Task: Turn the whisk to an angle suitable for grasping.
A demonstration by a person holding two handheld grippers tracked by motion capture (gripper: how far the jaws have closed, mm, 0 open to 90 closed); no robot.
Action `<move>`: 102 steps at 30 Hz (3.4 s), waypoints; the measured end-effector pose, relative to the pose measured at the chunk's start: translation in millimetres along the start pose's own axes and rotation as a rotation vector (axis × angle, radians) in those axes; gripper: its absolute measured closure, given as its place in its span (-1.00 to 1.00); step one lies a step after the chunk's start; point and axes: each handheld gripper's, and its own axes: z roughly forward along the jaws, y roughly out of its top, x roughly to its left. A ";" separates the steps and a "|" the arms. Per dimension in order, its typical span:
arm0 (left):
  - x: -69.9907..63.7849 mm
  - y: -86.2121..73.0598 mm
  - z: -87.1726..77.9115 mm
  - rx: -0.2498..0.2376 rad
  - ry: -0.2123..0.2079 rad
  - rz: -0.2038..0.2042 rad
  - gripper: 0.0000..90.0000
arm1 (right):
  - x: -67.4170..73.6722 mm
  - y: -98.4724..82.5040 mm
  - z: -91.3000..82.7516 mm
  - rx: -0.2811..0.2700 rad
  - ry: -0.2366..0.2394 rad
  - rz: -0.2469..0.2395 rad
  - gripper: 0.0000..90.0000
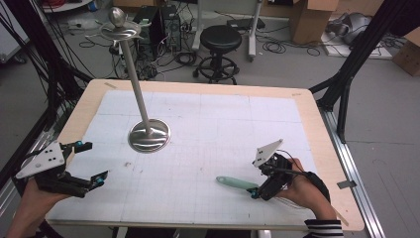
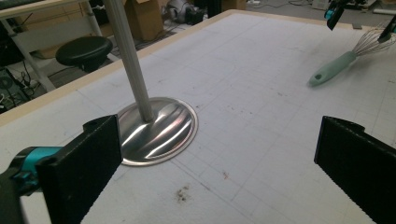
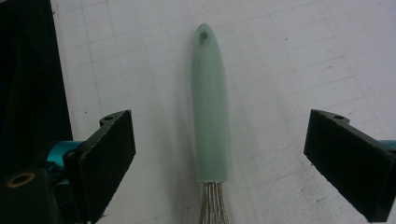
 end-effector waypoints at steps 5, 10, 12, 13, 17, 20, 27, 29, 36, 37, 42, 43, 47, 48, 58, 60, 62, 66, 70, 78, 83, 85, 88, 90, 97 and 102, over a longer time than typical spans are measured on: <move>-0.1 0.2 0.2 -0.001 -0.002 0.001 -0.96 | 0.8 2.0 9.9 0.068 0.018 -0.011 -0.82; -0.2 0.0 0.4 0.000 -0.001 0.002 -0.96 | 0.8 3.8 18.7 0.113 0.019 -0.020 -0.82; -0.2 -0.1 0.8 0.000 -0.001 0.001 -0.96 | 1.0 4.0 23.0 0.136 0.025 -0.024 -0.82; -0.2 -0.2 0.8 0.001 -0.001 0.002 -0.96 | 1.1 3.8 24.3 0.145 0.027 -0.025 -0.82; -0.3 -0.2 1.0 0.002 -0.002 0.002 -0.96 | 1.6 4.0 29.0 0.177 0.035 -0.031 -0.77; -0.3 -0.3 1.3 0.002 -0.004 0.003 -0.96 | 1.9 4.6 32.2 0.196 0.030 -0.042 -0.66; 0.0 -0.8 1.5 0.004 -0.003 0.002 -0.96 | 1.1 4.6 37.4 0.230 0.020 -0.036 -0.40; 0.1 -0.9 1.4 0.004 -0.002 0.001 -0.96 | 0.0 4.3 38.0 0.234 0.019 -0.028 -0.33; 0.1 -1.1 1.7 0.004 -0.002 0.000 -0.96 | -0.4 3.9 40.4 0.261 0.030 -0.027 -0.06; 0.1 -1.1 1.8 0.005 -0.001 0.000 -0.96 | -0.6 3.6 40.7 0.263 0.030 -0.024 0.01; 0.4 -1.0 1.5 0.003 -0.002 -0.001 -0.96 | -2.4 2.9 40.3 0.274 0.029 -0.024 0.13; 0.4 -1.1 1.4 0.003 -0.001 -0.002 -0.96 | -2.3 2.8 40.6 0.273 0.030 -0.019 0.15; 0.9 -1.4 1.2 0.004 0.002 -0.003 -0.96 | -2.7 2.7 41.2 0.287 0.036 -0.024 0.23; 0.9 -1.5 1.2 0.003 0.002 -0.003 -0.96 | -2.9 2.5 42.5 0.295 0.033 -0.030 0.28; 1.3 -1.6 0.5 0.003 0.001 -0.005 -0.96 | -4.8 2.2 42.2 0.305 0.045 -0.040 0.52; 1.3 -1.7 0.6 0.003 0.001 -0.004 -0.96 | -4.1 2.4 42.4 0.303 0.047 -0.042 0.52; 1.5 -1.6 0.7 0.004 -0.001 -0.002 -0.96 | -3.8 2.8 42.3 0.306 0.052 -0.055 0.53; 1.1 -1.6 1.4 0.003 -0.002 -0.004 -0.96 | -1.9 3.9 42.3 0.314 0.067 -0.068 0.53; 1.3 -1.7 2.0 0.005 -0.004 -0.003 -0.96 | -0.5 5.3 40.5 0.305 0.066 -0.078 0.53; 1.0 -1.5 3.5 0.007 -0.008 0.000 -0.96 | 1.2 11.3 32.1 0.263 0.070 -0.096 0.53; 0.5 -1.8 5.1 0.011 -0.013 0.001 -0.96 | 3.1 17.5 27.3 0.237 0.068 -0.100 0.53; 0.5 -1.8 5.8 0.013 -0.014 0.002 -0.96 | 4.5 20.5 25.7 0.222 0.072 -0.108 0.53; 0.0 -1.9 6.8 0.015 -0.017 0.002 -0.96 | 6.1 25.6 22.3 0.192 0.079 -0.117 0.53; -0.2 -1.9 7.6 0.016 -0.022 0.004 -0.96 | 6.7 29.9 19.1 0.166 0.083 -0.123 0.53; -0.5 -1.4 9.0 0.017 -0.027 0.007 -0.96 | 5.5 40.0 11.3 0.081 0.101 -0.139 0.54; 0.0 -1.7 9.5 0.018 -0.029 0.005 -0.96 | 4.8 44.1 5.2 0.014 0.121 -0.145 0.54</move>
